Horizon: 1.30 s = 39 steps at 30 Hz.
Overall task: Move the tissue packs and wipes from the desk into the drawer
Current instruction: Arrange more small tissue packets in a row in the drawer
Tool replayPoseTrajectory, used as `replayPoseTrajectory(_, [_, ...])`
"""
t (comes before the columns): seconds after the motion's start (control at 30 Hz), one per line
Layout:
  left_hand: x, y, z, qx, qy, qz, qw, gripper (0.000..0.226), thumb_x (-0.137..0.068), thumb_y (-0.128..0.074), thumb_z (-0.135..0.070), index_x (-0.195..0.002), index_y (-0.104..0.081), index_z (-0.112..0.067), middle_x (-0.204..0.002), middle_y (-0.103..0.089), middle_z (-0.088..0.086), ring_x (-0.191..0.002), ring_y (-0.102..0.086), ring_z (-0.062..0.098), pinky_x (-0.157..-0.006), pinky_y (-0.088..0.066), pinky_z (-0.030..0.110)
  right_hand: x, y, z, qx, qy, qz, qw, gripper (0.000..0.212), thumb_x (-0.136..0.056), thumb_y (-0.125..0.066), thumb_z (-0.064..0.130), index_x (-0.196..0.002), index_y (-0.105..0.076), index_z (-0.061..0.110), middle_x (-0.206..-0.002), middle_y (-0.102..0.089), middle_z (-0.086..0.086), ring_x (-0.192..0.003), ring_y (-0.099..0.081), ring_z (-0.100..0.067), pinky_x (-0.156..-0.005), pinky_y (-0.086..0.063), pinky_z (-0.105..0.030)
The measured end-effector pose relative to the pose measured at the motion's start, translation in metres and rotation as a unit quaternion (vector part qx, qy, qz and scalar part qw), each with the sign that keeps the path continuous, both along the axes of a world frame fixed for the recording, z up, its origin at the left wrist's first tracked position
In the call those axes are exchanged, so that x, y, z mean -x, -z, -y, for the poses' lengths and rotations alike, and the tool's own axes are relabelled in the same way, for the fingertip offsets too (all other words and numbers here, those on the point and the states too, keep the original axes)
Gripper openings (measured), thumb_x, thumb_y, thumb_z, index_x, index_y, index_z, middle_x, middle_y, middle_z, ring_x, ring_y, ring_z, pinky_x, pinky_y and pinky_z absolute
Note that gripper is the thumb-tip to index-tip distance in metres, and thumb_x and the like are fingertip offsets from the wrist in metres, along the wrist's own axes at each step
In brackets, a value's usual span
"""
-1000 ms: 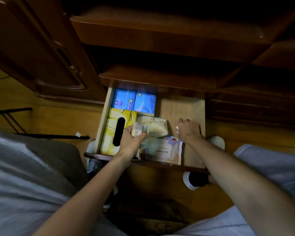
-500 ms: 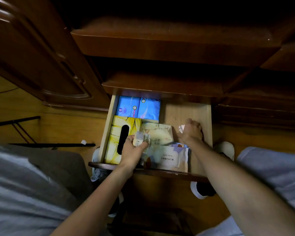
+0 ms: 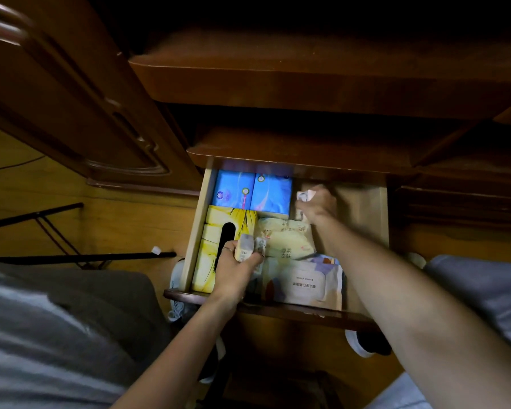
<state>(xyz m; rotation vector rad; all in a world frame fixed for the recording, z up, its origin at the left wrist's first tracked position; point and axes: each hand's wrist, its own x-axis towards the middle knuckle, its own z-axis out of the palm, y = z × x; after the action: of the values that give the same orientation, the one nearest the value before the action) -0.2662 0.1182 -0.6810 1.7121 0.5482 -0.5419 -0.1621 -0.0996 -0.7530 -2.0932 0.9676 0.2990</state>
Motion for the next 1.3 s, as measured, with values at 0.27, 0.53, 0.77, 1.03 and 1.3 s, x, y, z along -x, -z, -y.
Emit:
replayPoseTrajectory(0.27, [-0.003, -0.005, 0.009, 0.005, 0.018, 0.003, 1.0, 0.033, -0.084, -0.075, -0.011, -0.109, -0.054, -0.005, -0.089, -0.064, 0.007, -0.077, -0.062, 0.018, -0.069, -0.049, 0.032, 0.009, -0.008, 0.015, -0.08, 0.039, 0.032, 0.996, 0.056, -0.077, -0.085, 0.041, -0.123, -0.065, 0.017, -0.117, -0.073, -0.006, -0.094, -0.07, -0.022, -0.073, -0.056, -0.027])
replayPoseTrajectory(0.53, [0.005, -0.009, 0.01, 0.004, 0.024, 0.003, 1.0, 0.027, -0.082, -0.074, -0.009, -0.1, -0.054, -0.013, -0.085, -0.064, 0.002, -0.076, -0.062, 0.017, -0.066, -0.048, 0.03, 0.029, -0.013, 0.023, -0.093, 0.017, 0.033, 0.995, 0.057, -0.078, -0.084, 0.011, -0.131, -0.062, 0.017, -0.123, -0.068, -0.007, -0.102, -0.068, -0.025, -0.064, -0.053, -0.025])
replayPoseTrajectory(0.77, [0.008, -0.009, 0.003, -0.011, 0.025, 0.0, 1.0, 0.026, -0.083, -0.074, -0.013, -0.1, -0.055, -0.016, -0.087, -0.066, 0.001, -0.075, -0.063, 0.013, -0.062, -0.046, 0.024, 0.022, -0.015, 0.019, -0.136, 0.108, 0.105, 0.979, 0.041, -0.079, -0.073, -0.002, -0.112, -0.071, 0.022, -0.114, -0.072, -0.008, -0.092, -0.067, -0.021, -0.062, -0.054, -0.026])
replayPoseTrajectory(1.03, [0.009, -0.012, 0.015, -0.007, 0.042, 0.002, 0.999, 0.031, -0.084, -0.075, -0.013, -0.108, -0.056, -0.012, -0.09, -0.066, 0.0, -0.08, -0.065, 0.012, -0.062, -0.047, 0.021, 0.046, -0.004, 0.048, -0.088, 0.123, 0.048, 0.987, 0.048, -0.087, -0.072, 0.001, -0.132, -0.063, 0.016, -0.135, -0.064, -0.014, -0.115, -0.065, -0.031, -0.09, -0.059, -0.038])
replayPoseTrajectory(1.3, [0.004, -0.01, 0.012, -0.009, 0.028, -0.001, 1.0, 0.034, -0.083, -0.074, -0.012, -0.111, -0.056, -0.009, -0.095, -0.067, 0.006, -0.084, -0.066, 0.018, -0.069, -0.053, 0.031, 0.034, -0.013, 0.037, 0.01, -0.001, -0.009, 1.0, 0.061, -0.09, -0.075, 0.022, -0.144, -0.046, 0.017, -0.136, -0.062, -0.013, -0.117, -0.063, -0.034, -0.092, -0.056, -0.042])
